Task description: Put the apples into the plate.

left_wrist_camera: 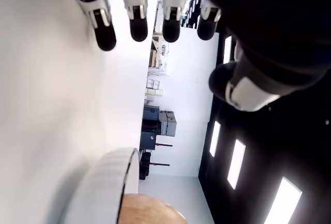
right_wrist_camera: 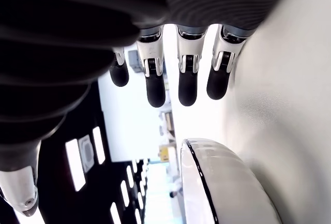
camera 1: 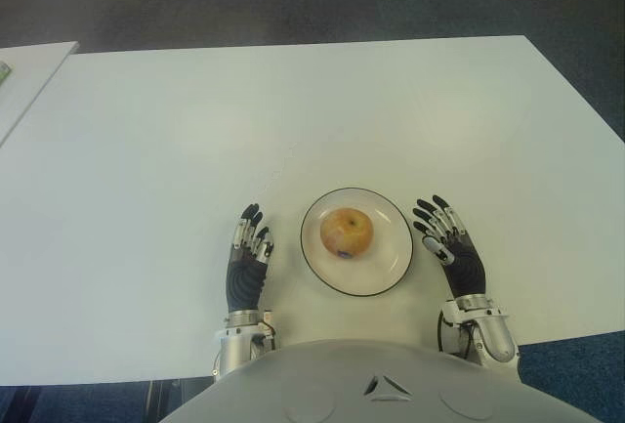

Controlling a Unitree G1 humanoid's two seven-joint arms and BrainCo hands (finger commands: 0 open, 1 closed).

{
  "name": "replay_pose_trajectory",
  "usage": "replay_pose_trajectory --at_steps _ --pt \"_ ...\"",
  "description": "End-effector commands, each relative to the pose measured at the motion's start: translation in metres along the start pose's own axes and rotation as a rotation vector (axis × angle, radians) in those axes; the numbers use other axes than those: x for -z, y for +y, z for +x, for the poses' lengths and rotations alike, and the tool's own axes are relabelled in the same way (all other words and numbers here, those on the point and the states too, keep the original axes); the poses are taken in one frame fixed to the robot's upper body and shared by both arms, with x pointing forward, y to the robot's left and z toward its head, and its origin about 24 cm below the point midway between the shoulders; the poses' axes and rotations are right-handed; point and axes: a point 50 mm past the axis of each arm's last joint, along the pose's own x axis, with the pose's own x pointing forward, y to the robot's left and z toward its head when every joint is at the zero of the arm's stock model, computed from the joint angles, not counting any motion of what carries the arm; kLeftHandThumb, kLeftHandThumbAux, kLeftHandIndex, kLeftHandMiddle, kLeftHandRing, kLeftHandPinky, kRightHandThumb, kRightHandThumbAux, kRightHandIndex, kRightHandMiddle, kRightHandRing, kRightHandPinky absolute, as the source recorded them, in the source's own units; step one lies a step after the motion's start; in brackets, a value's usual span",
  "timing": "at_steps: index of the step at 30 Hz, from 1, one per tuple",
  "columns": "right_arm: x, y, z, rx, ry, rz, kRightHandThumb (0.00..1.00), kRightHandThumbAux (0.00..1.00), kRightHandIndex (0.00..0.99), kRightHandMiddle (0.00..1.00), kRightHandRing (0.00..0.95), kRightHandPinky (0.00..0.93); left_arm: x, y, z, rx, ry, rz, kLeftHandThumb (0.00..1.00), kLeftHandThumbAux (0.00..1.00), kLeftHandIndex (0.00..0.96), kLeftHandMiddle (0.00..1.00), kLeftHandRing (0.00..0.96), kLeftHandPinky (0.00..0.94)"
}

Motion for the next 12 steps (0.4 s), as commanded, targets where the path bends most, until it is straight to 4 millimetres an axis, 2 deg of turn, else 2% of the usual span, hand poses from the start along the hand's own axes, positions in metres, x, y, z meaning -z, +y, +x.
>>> replay_pose_trajectory --at_steps 1,12 --pt "0.0083 -0.0025 -0.0024 0.015 0.066 0.009 0.207 0.6 0.075 0.182 0.15 0.143 0.0168 -0.0073 -0.0047 -0.034 0.097 -0.037 0.119 0.594 0.06 0.073 0.067 0.117" --pt "0.0097 -0.0007 -0.0015 0.012 0.084 0.006 0.203 0.619 0.067 0.175 0.147 0.136 0.0175 -0.0063 -0.0028 -0.027 0.082 -0.032 0.122 0.591 0.062 0.076 0.071 0.116"
